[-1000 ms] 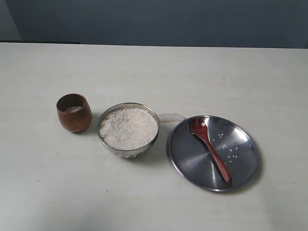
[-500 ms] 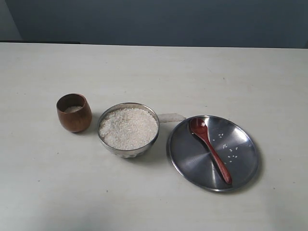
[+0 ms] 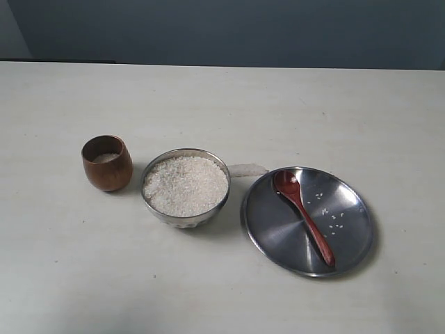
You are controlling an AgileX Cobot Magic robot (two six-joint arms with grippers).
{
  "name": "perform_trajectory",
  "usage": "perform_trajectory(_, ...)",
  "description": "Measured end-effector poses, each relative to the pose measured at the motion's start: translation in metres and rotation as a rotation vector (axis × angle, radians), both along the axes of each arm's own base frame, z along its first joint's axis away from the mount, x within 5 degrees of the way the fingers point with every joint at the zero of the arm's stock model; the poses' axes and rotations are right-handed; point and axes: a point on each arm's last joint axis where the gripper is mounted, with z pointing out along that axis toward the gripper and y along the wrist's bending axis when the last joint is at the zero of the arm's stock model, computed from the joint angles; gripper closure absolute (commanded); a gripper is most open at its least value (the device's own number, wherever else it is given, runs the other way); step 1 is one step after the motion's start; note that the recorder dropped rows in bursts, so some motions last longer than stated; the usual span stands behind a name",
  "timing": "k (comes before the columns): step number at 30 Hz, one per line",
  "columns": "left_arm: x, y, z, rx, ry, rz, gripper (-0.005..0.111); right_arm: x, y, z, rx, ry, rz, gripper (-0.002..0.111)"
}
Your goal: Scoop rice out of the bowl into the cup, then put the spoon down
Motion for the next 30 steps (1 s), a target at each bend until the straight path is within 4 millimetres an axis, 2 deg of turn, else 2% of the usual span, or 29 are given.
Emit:
perform_trajectory(16,0.0,0.0,0.0,0.0,0.0,0.0,0.106,-0.0005,-0.0011,-0.0022,-0.004,0.024,-0.016,0.108)
perform_trajectory(30,0.0,0.0,0.0,0.0,0.0,0.0,0.106,-0.0026,-0.0088,-0.0034,0.004,0.03,-0.159,0.108)
